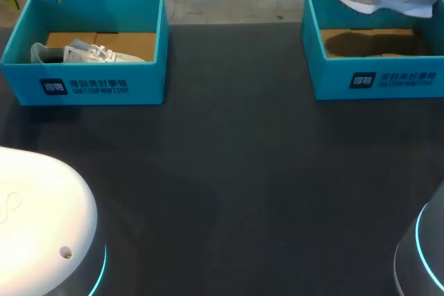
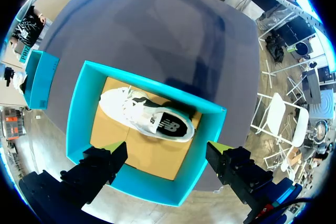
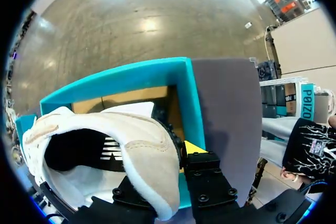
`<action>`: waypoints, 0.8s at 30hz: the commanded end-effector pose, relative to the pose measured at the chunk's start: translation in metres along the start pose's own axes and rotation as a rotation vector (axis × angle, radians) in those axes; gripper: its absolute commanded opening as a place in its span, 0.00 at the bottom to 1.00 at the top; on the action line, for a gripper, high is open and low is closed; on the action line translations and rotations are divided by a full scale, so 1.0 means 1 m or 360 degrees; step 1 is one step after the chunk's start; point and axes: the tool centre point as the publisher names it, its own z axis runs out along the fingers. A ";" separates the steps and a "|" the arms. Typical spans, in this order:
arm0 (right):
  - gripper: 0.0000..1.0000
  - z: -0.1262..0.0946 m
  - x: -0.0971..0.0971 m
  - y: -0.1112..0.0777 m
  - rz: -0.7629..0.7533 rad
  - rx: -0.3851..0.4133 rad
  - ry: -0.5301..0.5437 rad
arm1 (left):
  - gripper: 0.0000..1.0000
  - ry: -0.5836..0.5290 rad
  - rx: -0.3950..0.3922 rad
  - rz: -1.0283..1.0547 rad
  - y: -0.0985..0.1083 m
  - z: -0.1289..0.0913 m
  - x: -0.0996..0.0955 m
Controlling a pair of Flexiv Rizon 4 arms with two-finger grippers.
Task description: Take the shoe out of the shoebox, open the shoe tongue, remove and reinsert the insole, then place the shoe into the shoebox
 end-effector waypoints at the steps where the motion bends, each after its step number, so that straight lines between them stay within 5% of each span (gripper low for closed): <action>1: 0.00 -0.033 -0.001 -0.013 0.0009 -0.0015 -0.0007 | 1.00 0.0003 0.0000 0.0001 0.000 -0.001 0.001; 12: 0.00 -0.079 -0.001 -0.017 -0.0041 -0.0036 -0.0047 | 1.00 0.0003 0.0000 0.0001 0.000 -0.001 0.001; 24: 0.00 -0.079 -0.001 -0.017 -0.0041 -0.0036 -0.0047 | 1.00 0.0003 0.0000 0.0001 0.000 -0.001 0.001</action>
